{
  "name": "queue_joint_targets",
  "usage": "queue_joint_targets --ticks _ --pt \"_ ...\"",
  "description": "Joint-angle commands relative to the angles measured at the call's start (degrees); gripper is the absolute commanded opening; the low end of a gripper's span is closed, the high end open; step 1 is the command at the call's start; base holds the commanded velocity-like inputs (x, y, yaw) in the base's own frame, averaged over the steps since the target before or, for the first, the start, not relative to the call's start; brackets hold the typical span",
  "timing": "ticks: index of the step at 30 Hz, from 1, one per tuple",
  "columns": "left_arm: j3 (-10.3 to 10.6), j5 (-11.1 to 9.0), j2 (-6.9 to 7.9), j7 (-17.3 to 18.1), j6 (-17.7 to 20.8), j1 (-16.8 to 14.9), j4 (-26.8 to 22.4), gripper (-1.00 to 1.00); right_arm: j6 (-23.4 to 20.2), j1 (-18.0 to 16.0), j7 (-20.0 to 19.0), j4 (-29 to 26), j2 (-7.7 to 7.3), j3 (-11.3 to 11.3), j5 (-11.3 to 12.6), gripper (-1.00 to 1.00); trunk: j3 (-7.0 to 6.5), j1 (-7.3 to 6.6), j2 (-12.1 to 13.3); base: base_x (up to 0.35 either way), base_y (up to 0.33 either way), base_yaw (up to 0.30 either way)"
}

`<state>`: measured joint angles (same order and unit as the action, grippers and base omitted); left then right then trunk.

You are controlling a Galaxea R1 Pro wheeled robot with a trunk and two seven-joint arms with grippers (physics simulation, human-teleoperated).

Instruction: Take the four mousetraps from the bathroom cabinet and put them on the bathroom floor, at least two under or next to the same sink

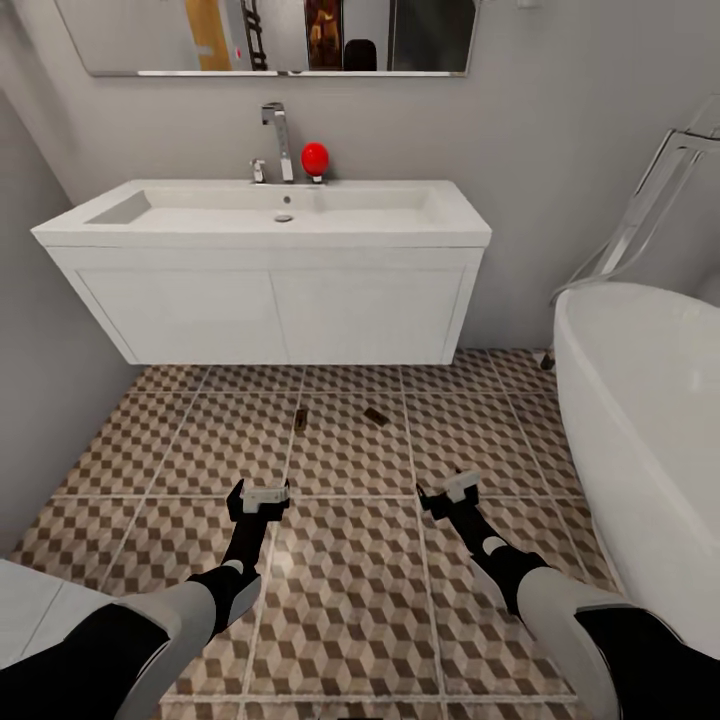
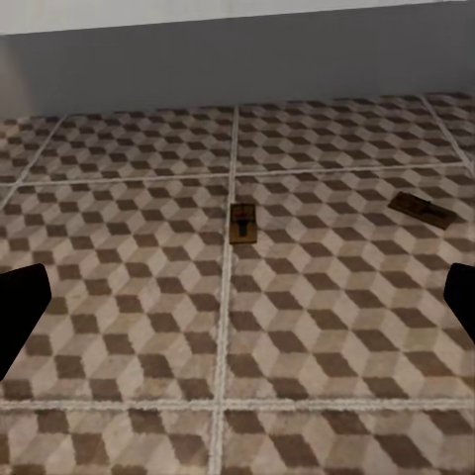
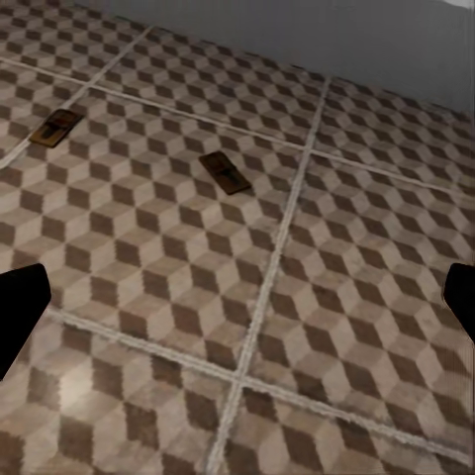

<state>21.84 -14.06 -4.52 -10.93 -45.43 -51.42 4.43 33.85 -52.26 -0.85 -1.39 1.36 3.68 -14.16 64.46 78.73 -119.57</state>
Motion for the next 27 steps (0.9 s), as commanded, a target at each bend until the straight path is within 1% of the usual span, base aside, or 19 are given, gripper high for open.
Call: queue_joint_targets --ticks 1,5,27 --pt "0.51 -0.36 -0.05 -0.14 -0.21 -0.08 0.23 1.0 0.14 -0.04 0.12 0.06 0.0 0.36 0.36 1.0 -0.14 -0.23 0.4 0.0 0.0 0.0" --pt "0.52 -0.36 -0.05 -0.12 0.03 -0.08 0.23 1.0 0.09 -0.03 0.8 0.06 0.06 0.36 0.5 1.0 -0.86 -1.11 2.0 0.0 0.0 0.0" --pt "0.58 -0.36 -0.14 -0.14 0.08 -0.08 0.23 1.0 0.16 0.48 0.94 0.07 -0.04 0.36 0.53 1.0 -4.81 -5.94 10.83 0.0 0.0 0.0"
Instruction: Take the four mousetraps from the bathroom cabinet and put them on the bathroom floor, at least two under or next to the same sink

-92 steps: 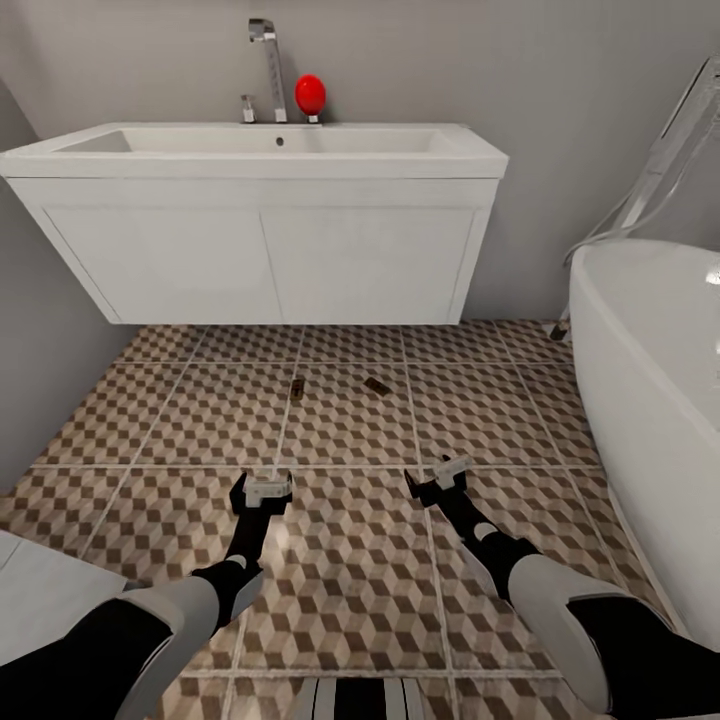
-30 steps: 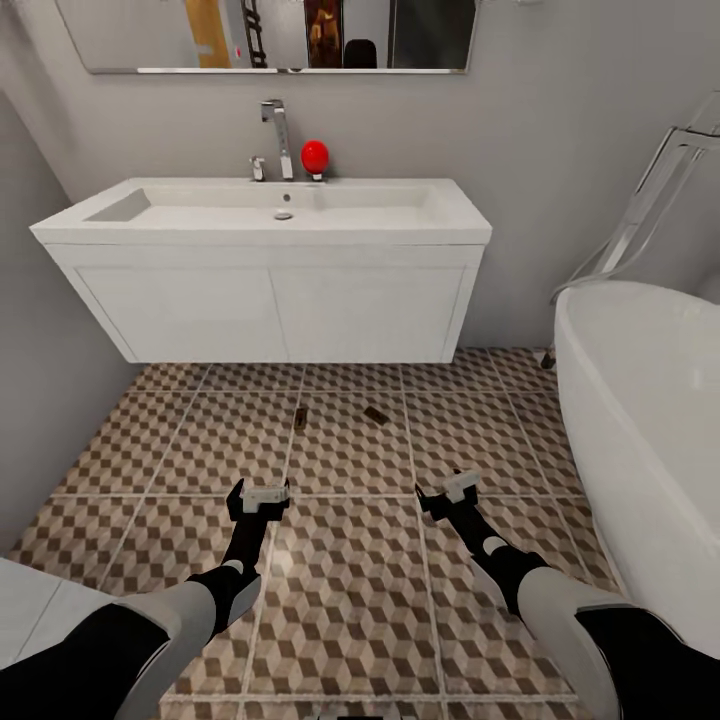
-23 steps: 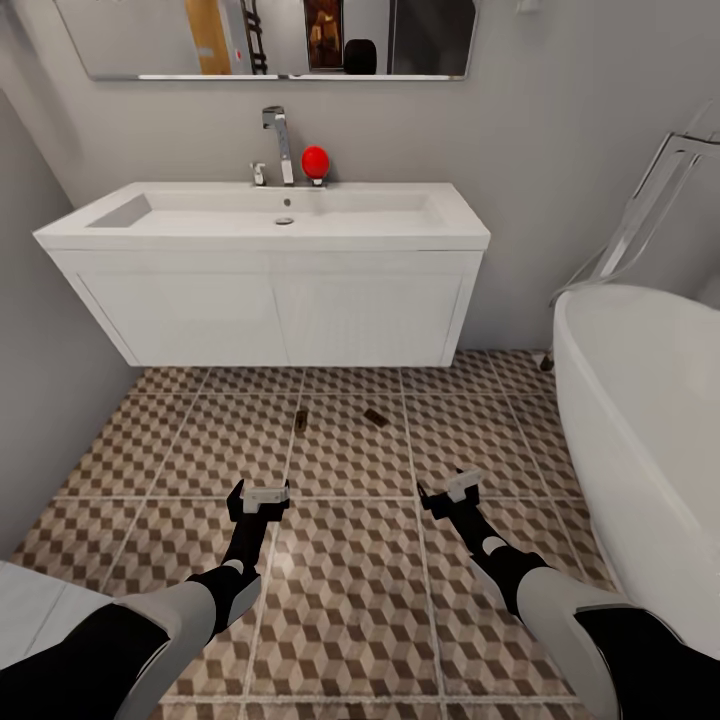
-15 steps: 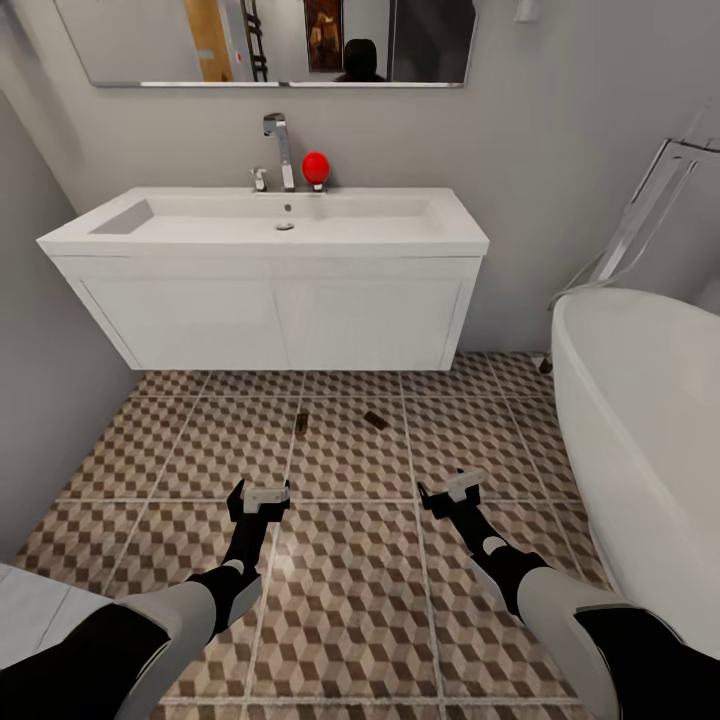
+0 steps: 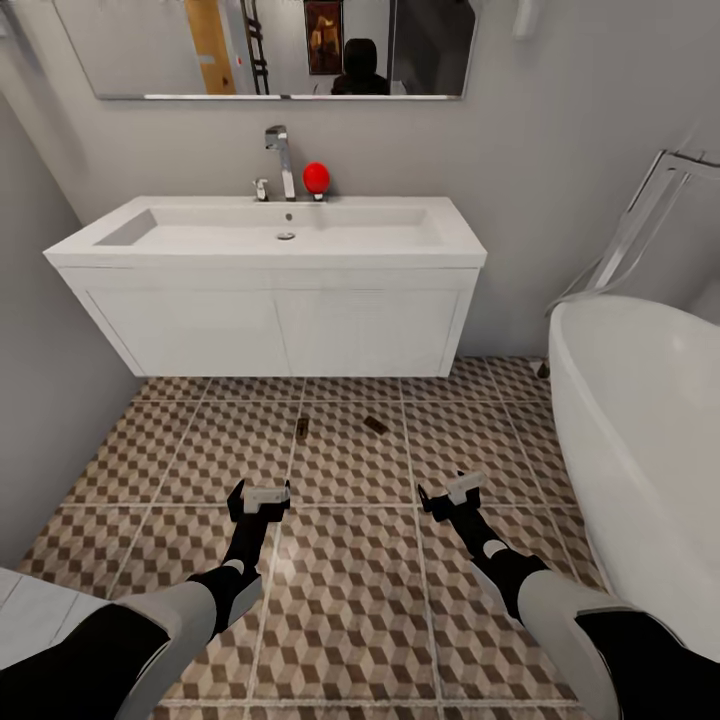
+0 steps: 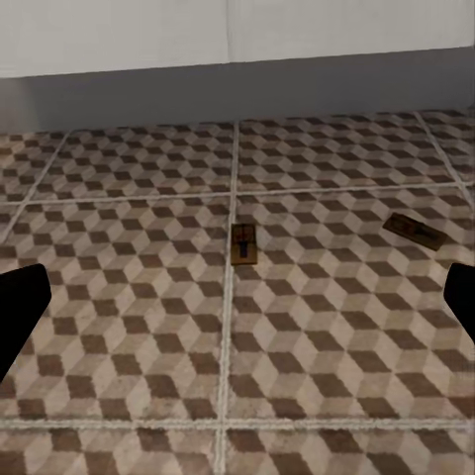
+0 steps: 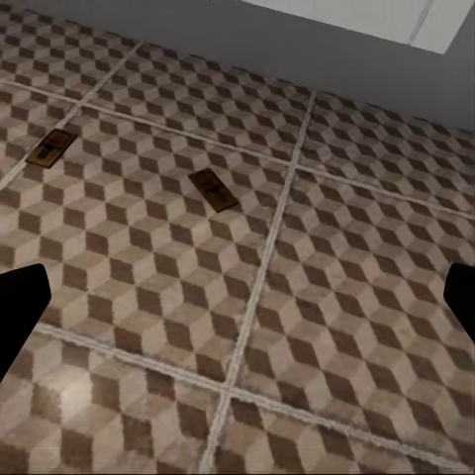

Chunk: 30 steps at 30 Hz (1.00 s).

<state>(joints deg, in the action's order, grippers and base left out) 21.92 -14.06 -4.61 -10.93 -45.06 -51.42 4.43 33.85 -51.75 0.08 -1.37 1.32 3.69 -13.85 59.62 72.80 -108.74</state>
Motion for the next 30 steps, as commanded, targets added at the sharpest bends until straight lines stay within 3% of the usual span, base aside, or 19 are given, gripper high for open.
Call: queue_joint_targets --ticks 1,16,22,30 --pt "0.49 -0.36 -0.05 -0.14 -0.29 -0.09 0.23 1.0 0.16 -0.02 0.01 0.06 -0.01 0.35 0.23 1.0 -0.14 -0.23 0.4 0.0 0.0 0.0" --pt "0.41 -0.36 0.52 -0.06 -0.39 0.86 0.23 1.0 0.43 2.12 0.01 0.06 -0.5 0.27 0.16 1.0 -2.84 -3.53 6.41 0.0 0.0 0.0" --pt "0.4 -0.36 1.71 0.59 -0.53 3.38 0.23 1.0 0.62 4.51 0.01 0.06 -1.99 0.26 0.19 1.0 -3.91 -4.84 8.82 0.0 0.0 0.0" --pt "0.4 -0.36 5.14 1.41 -0.72 8.09 0.31 1.0 3.12 8.36 0.01 0.06 -2.91 0.33 0.23 1.0 -5.35 -6.6 12.03 0.0 0.0 0.0"
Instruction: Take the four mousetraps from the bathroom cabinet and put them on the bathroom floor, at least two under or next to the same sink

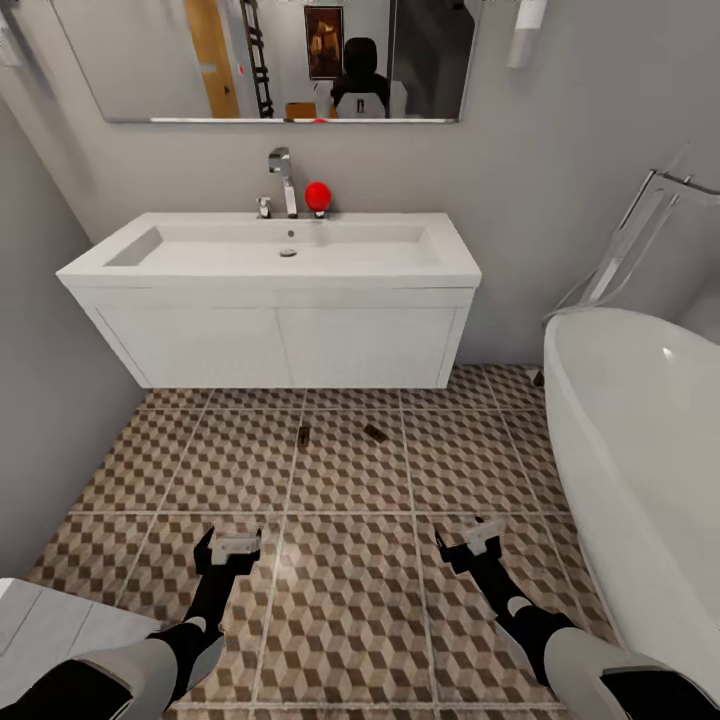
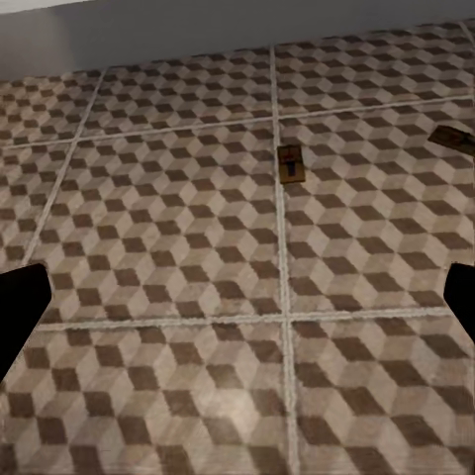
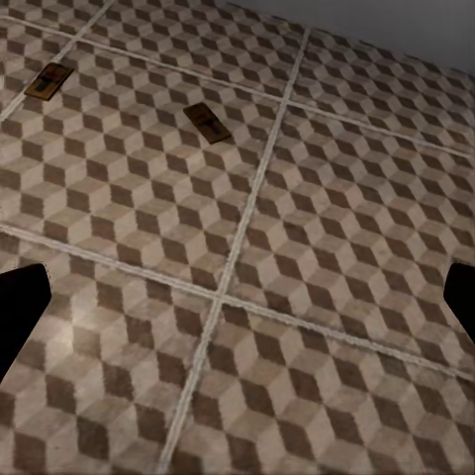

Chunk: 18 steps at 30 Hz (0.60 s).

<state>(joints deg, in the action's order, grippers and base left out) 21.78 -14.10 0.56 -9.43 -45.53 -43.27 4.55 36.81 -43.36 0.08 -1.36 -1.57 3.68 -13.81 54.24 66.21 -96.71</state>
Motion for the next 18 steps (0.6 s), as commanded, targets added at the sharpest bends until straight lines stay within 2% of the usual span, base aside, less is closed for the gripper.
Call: queue_joint_targets --ticks 1,3,8,18 --pt "0.54 -0.31 0.29 0.09 -0.27 0.29 0.18 1.0 0.27 0.27 0.01 0.04 -0.03 0.34 0.18 1.0 -0.15 -0.23 0.4 0.0 0.0 0.0" --pt "0.54 -0.31 1.51 0.86 -0.36 1.66 0.19 1.0 0.58 1.49 -0.01 0.04 -0.07 0.35 0.19 1.0 -0.51 -0.67 1.2 0.0 0.0 0.0" --pt "0.53 -0.31 2.79 2.01 -0.42 3.41 0.19 1.0 1.01 3.51 -0.06 0.04 -0.11 0.33 0.19 1.0 -1.41 -1.77 3.2 0.0 0.0 0.0" --pt "0.47 -0.35 4.09 2.55 -0.46 6.68 0.19 1.0 4.93 7.07 -0.08 0.04 -0.6 0.27 0.28 1.0 -3.2 -3.96 7.21 0.0 0.0 0.0"
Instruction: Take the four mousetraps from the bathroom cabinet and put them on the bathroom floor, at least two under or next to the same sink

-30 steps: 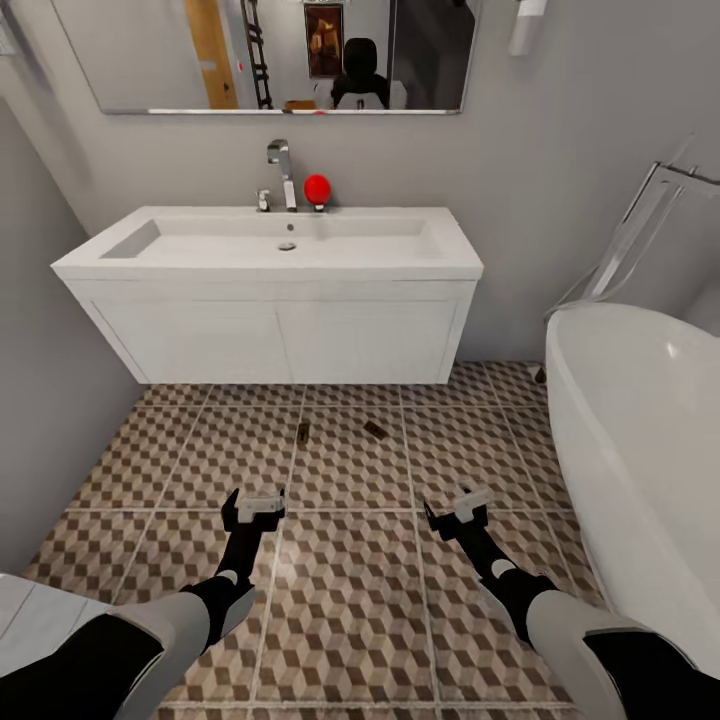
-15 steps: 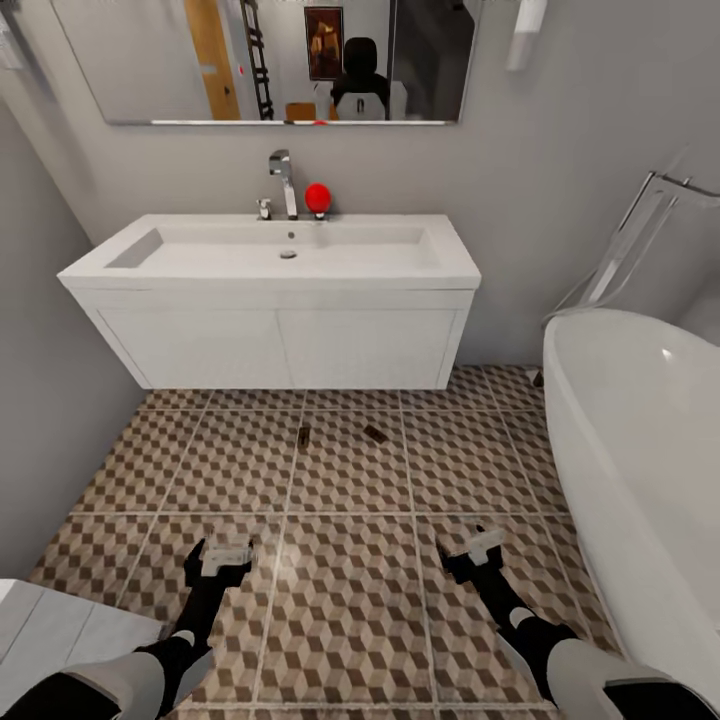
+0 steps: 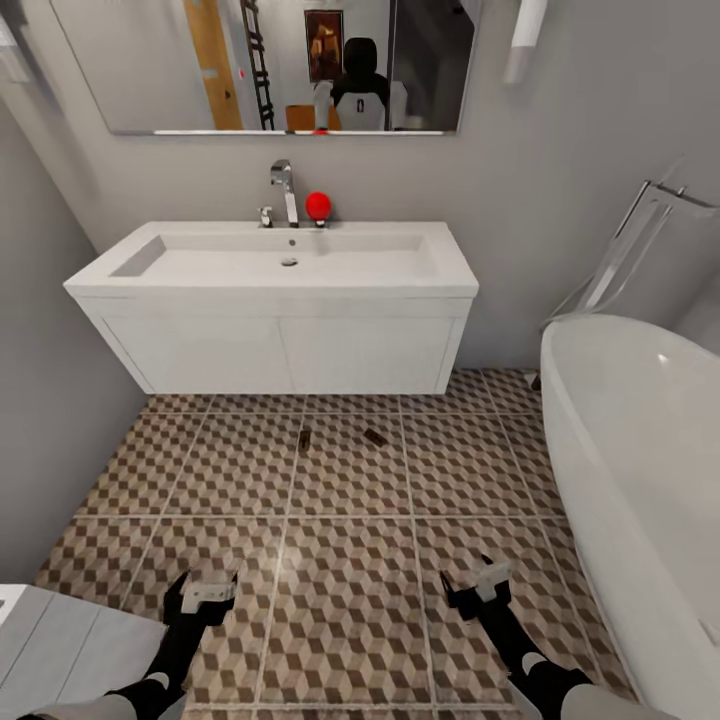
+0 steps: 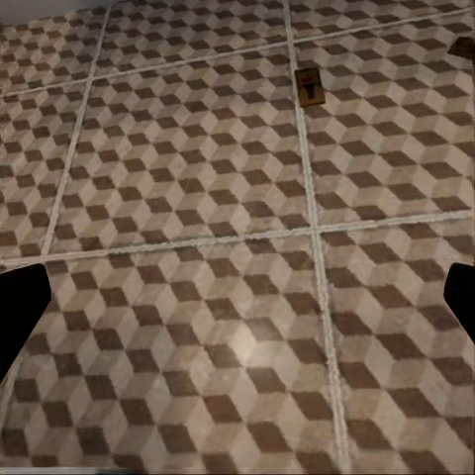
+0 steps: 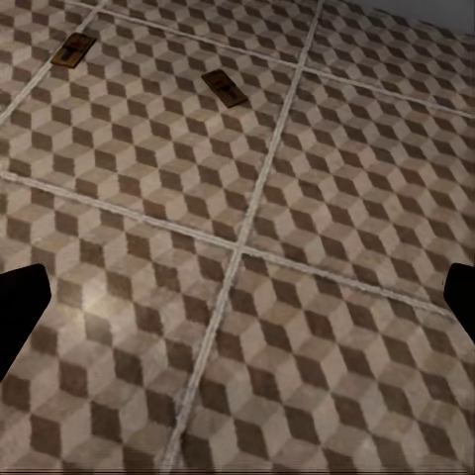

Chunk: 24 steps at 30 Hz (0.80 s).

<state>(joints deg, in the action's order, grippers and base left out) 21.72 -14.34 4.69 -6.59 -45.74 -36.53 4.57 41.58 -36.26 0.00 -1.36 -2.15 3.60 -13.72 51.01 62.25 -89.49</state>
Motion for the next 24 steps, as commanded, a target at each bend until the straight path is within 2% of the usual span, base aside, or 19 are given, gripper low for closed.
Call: queue_joint_targets --ticks 1,4,9,14,15,24 --pt "0.53 -0.13 0.32 -0.25 -0.29 0.54 0.18 1.0 0.48 0.4 -0.02 0.04 -0.3 0.35 0.22 1.0 -0.15 -0.23 0.4 0.0 0.0 0.0" --pt "0.52 -0.12 0.84 -0.22 -0.35 1.32 0.18 1.0 0.77 0.95 -0.08 0.04 -0.61 0.35 0.43 1.0 -0.69 -0.89 1.6 0.0 0.0 0.0" --pt "0.52 -0.15 1.6 -0.19 -1.66 2.73 0.18 1.0 1.2 2.05 -0.33 0.06 -1.29 0.35 2.34 1.0 -1.59 -1.99 3.6 0.0 0.0 0.0" --pt "0.52 -0.16 2.01 -0.04 -4.76 4.29 0.18 1.0 2.38 3.38 -0.83 0.19 -1.72 0.36 4.98 1.0 -2.48 -3.08 5.61 0.0 0.0 0.0" --pt "0.52 -0.15 2.11 0.62 -6.25 5.25 0.2 1.0 3.09 4.52 -1.45 0.26 -1.95 0.37 5.78 1.0 -2.66 -3.3 6.01 0.0 0.0 0.0" --pt "0.52 -0.16 2.16 1.99 -7.97 8.1 0.22 1.0 5.53 7.04 -1.98 0.3 -2.22 0.43 6.3 1.0 -4.28 -5.28 9.62 0.0 0.0 0.0"
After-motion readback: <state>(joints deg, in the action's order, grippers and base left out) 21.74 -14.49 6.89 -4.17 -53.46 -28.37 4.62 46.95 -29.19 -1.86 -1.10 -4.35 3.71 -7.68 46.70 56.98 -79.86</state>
